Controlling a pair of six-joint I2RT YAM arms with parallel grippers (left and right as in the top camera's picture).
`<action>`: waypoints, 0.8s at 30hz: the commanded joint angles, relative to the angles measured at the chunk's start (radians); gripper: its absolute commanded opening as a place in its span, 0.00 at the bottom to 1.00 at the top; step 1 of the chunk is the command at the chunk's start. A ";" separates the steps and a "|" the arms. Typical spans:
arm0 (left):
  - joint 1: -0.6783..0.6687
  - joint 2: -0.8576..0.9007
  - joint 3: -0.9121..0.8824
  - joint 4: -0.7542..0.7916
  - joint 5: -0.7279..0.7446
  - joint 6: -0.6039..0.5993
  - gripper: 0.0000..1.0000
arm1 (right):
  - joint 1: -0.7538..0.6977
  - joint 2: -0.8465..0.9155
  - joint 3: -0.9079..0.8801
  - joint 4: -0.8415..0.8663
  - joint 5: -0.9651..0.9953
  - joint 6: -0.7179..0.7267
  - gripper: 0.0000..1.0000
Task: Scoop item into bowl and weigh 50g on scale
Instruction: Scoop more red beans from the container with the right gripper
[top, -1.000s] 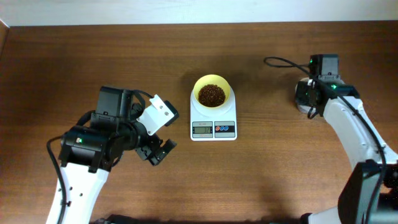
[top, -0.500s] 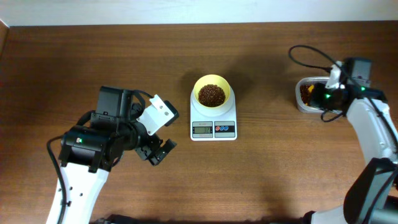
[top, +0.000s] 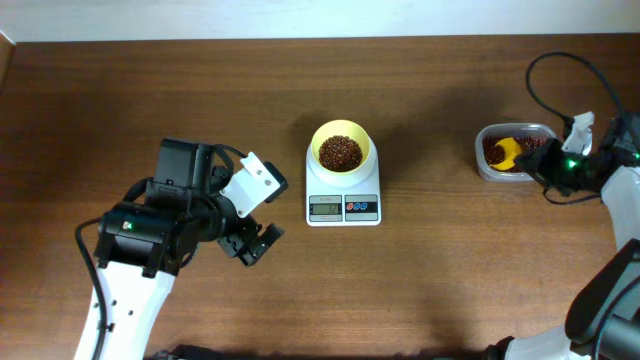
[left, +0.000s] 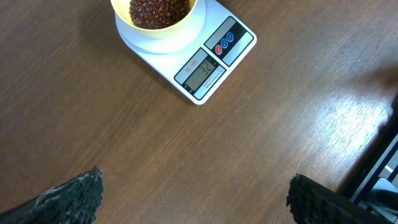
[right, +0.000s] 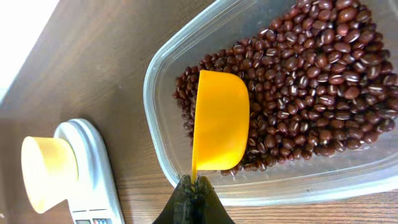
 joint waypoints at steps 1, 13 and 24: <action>0.005 -0.005 0.018 0.002 0.014 0.012 0.99 | -0.026 0.008 0.000 0.000 -0.078 -0.001 0.04; 0.005 -0.005 0.018 0.002 0.015 0.012 0.99 | -0.047 0.006 0.000 -0.001 -0.295 -0.001 0.04; 0.005 -0.005 0.018 0.002 0.014 0.012 0.99 | -0.037 0.006 0.000 -0.001 -0.615 0.000 0.04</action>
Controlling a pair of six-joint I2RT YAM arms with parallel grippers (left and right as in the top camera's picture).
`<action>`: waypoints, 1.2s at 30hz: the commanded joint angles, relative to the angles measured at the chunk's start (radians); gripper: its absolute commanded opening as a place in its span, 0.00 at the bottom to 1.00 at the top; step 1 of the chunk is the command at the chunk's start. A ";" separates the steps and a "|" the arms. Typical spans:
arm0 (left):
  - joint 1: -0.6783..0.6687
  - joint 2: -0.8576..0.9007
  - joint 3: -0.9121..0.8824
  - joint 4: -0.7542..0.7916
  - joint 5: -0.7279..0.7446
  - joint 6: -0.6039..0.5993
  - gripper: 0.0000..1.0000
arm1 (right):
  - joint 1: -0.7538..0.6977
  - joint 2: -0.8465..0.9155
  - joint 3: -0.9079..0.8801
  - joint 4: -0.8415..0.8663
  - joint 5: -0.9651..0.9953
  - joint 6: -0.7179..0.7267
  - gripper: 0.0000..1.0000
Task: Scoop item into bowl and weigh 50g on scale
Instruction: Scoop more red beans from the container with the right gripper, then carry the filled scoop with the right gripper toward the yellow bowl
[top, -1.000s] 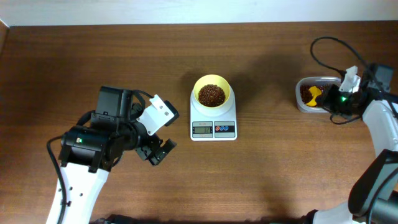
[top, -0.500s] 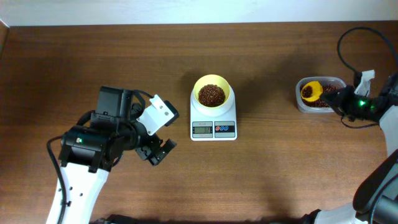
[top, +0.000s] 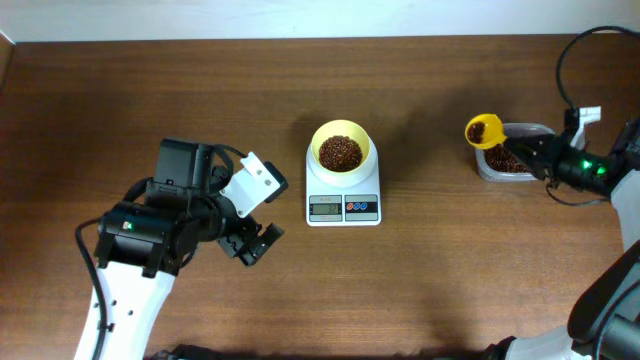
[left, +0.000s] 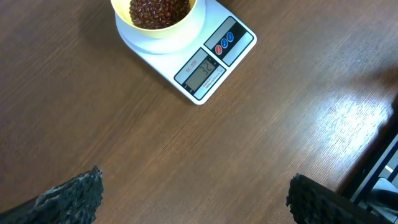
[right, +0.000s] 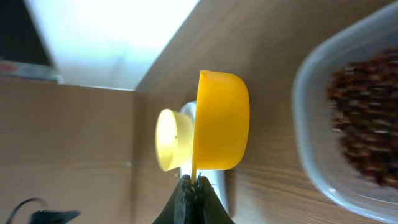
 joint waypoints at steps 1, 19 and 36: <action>0.005 -0.005 0.018 0.002 0.015 0.012 0.99 | 0.010 0.006 0.000 0.000 -0.101 -0.001 0.04; 0.005 -0.005 0.018 0.002 0.014 0.012 0.99 | 0.472 0.006 0.000 0.224 -0.102 -0.004 0.04; 0.005 -0.005 0.018 0.002 0.014 0.012 0.99 | 0.547 0.006 0.000 0.473 0.091 -0.148 0.04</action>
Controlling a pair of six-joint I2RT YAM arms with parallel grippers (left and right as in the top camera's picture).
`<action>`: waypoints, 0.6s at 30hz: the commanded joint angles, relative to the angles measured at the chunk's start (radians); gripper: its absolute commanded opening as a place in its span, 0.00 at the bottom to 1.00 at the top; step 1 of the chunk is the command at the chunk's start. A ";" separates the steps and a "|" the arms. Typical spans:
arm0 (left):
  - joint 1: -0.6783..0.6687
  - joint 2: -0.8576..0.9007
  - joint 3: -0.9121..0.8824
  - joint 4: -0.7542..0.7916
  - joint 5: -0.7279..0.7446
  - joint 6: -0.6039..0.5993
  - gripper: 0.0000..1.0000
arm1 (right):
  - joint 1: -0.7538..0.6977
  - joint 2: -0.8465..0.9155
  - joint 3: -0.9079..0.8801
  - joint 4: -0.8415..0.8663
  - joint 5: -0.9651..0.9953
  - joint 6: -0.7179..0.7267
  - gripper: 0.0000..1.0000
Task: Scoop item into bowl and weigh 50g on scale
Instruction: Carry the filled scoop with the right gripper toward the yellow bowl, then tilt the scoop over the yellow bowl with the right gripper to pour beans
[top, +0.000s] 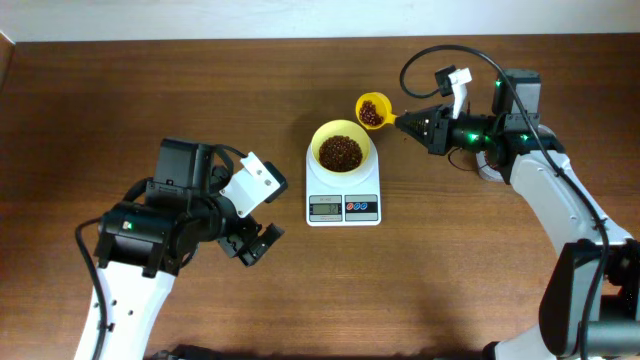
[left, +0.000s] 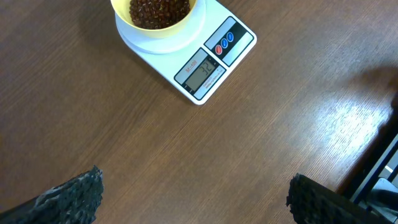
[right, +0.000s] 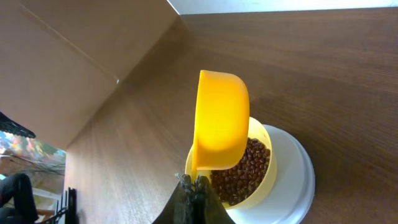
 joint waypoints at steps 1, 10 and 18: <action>0.005 -0.005 0.018 0.002 0.014 0.012 0.99 | 0.032 0.005 0.004 0.011 0.009 -0.026 0.04; 0.005 -0.005 0.018 0.002 0.015 0.012 0.99 | 0.156 0.005 0.004 0.019 0.291 -0.123 0.04; 0.005 -0.005 0.018 0.002 0.014 0.012 0.99 | 0.182 -0.011 0.004 0.019 0.292 -0.141 0.04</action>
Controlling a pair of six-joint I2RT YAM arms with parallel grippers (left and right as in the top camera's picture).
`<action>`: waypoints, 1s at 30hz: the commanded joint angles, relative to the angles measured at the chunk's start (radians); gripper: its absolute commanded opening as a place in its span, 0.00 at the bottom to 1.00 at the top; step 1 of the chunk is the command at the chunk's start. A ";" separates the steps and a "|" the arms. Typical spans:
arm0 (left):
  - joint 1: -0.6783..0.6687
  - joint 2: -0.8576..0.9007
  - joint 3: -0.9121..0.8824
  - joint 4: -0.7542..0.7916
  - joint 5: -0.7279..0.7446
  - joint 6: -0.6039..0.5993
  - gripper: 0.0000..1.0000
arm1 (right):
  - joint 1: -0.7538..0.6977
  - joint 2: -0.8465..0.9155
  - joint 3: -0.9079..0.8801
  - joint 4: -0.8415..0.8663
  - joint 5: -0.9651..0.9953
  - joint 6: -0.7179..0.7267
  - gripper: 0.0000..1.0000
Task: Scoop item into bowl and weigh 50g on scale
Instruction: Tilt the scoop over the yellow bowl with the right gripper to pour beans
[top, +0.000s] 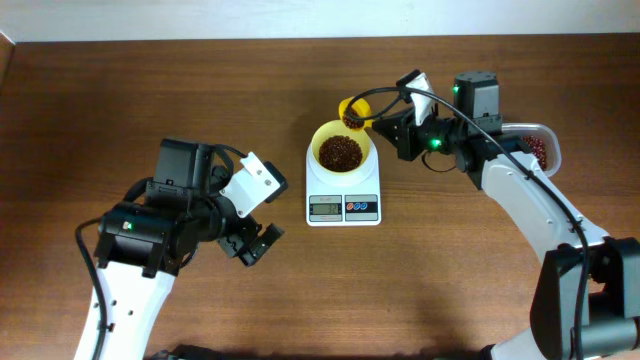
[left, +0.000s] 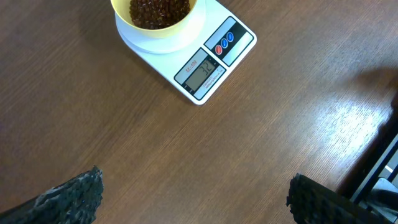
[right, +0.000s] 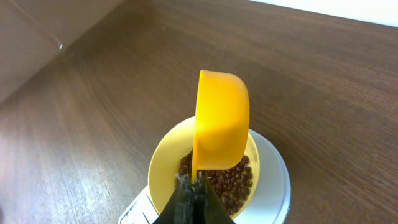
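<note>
A white scale (top: 343, 194) carries a yellow bowl (top: 341, 152) part-filled with red beans; its display (left: 203, 70) reads about 32. My right gripper (right: 194, 182) is shut on the handle of a yellow scoop (right: 221, 119), which holds beans and hangs tilted over the bowl's far rim (top: 354, 110). Bowl (right: 168, 158) and scale platform (right: 277, 180) lie just beneath the scoop. My left gripper (left: 196, 196) stands open over bare table to the left front of the scale, with nothing between its fingers.
A clear tub of red beans (top: 535, 150) sits at the right, partly hidden behind my right arm. A cable (top: 385, 95) loops above the right wrist. The left arm's body (top: 165, 225) fills the left middle of the table.
My right gripper carried the scoop a little left and nearer, from just beside the bowl's far right to over its far rim, more tilted. The left arm and the scale reading are unchanged.
The scoop first lay in the bean tub at the right. Then it hung loaded just left of the tub. Then it was near the bowl's far right, and now it tilts over the bowl. The left gripper stayed open and still throughout.
</note>
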 joint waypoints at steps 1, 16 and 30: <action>0.005 -0.005 0.018 0.002 0.015 0.012 0.99 | 0.032 -0.012 0.004 0.005 0.009 -0.016 0.04; 0.005 -0.005 0.018 0.002 0.015 0.012 0.99 | 0.066 -0.063 0.005 -0.050 0.104 -0.071 0.04; 0.005 -0.005 0.018 0.002 0.015 0.012 0.99 | 0.128 -0.089 0.005 -0.117 0.293 -0.075 0.04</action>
